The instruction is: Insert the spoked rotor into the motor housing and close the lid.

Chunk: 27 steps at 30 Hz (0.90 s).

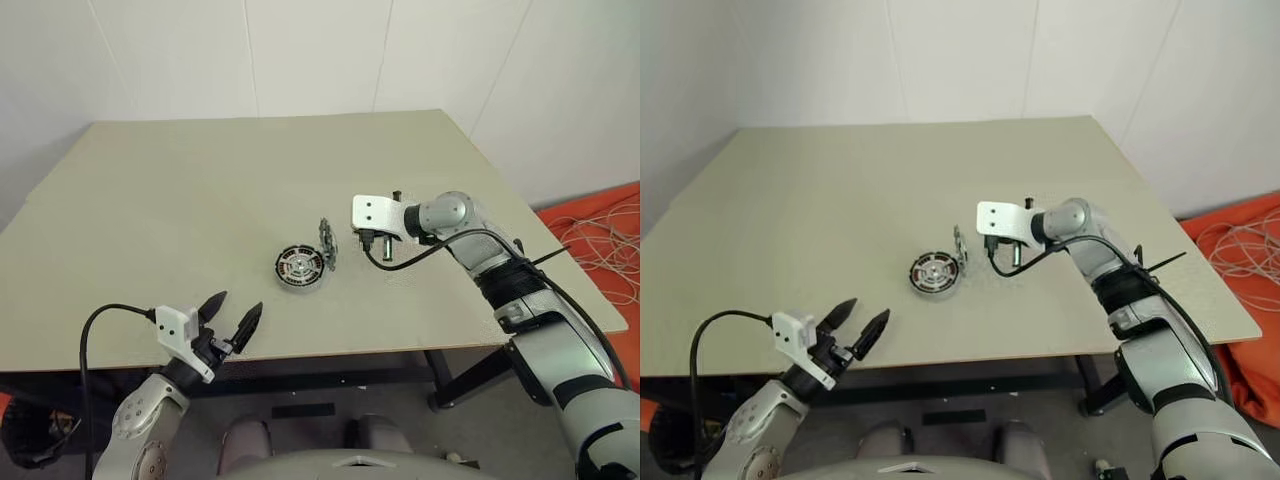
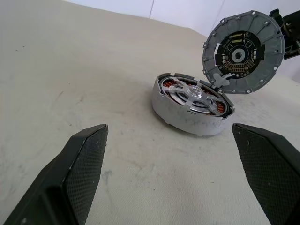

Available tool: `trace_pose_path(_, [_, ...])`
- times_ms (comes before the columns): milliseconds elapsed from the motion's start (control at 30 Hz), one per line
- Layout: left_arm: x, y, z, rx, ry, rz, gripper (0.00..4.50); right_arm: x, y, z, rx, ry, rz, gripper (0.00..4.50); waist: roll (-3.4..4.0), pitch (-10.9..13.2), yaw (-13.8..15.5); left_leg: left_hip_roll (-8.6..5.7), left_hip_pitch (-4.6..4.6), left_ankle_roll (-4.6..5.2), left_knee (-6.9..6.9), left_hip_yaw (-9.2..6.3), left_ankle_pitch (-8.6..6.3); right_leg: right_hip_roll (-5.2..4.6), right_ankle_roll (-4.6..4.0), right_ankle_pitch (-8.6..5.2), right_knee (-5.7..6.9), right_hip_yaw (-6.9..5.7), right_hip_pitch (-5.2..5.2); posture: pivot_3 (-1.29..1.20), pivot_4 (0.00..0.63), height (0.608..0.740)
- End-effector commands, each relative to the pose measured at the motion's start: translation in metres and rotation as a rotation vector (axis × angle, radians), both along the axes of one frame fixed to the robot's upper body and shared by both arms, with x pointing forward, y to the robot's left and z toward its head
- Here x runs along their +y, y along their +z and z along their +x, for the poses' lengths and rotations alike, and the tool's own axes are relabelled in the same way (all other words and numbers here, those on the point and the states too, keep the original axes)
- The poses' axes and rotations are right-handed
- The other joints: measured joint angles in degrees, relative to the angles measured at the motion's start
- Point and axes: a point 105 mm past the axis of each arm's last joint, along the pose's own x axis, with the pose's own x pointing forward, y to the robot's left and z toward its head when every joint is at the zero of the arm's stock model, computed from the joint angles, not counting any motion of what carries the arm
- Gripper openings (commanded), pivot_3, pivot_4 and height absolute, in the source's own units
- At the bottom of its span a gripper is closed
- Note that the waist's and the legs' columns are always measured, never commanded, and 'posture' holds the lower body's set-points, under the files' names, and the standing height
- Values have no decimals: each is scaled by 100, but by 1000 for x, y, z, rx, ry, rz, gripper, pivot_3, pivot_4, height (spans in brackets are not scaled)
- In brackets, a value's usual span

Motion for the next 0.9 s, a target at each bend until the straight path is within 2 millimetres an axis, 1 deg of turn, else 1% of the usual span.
trace_pose_path(33, [1,8,1,-47,-6,4,4500,15,20,-7,27,-2,181,51,-3,0,4,0,5,0,1,-1,0,0,15,-9,-1,-1,7,0,0,740])
trace_pose_path(67, [1,8,1,-47,-7,5,4500,20,19,-11,56,-2,225,51,-4,-1,5,1,9,0,3,-1,0,0,31,-18,-1,0,11,0,0,740])
trace_pose_path(133, [0,8,1,-48,-10,7,4500,28,18,-19,109,-4,292,51,-5,-1,7,1,12,0,3,-3,0,0,36,-21,-2,-1,15,0,0,740])
trace_pose_path(267, [1,10,2,-50,-13,14,4500,44,14,-34,206,15,374,51,-5,-1,9,1,10,0,3,-5,0,-1,36,-21,-1,0,15,0,0,740])
trace_pose_path(433, [3,13,5,-55,-14,19,4500,60,13,-34,274,-38,486,51,-5,-1,-1,3,12,-2,0,-5,1,2,36,-21,-1,-1,14,0,0,740])
trace_pose_path(600, [2,15,10,-58,-14,23,4500,78,-4,-35,312,-77,512,51,-5,-2,7,2,10,-4,-1,-6,2,0,36,-21,-1,-1,11,0,0,740])
trace_pose_path(700, [1,16,12,-60,-9,25,4500,85,-14,-39,358,-87,524,51,-6,-2,7,2,9,-4,-1,-6,1,-2,35,-21,-3,-1,13,0,0,740])
trace_pose_path(800, [0,16,12,-60,-8,26,4500,87,-24,-45,396,-89,510,51,-6,-2,11,-1,7,-4,-2,-7,1,-1,35,-21,-4,-1,12,0,0,740])
trace_pose_path(900, [-1,15,13,-59,-8,26,4500,84,-38,-47,426,-119,493,51,-6,-2,11,-1,9,-4,-3,-8,2,-1,36,-21,-4,-1,13,0,0,740])
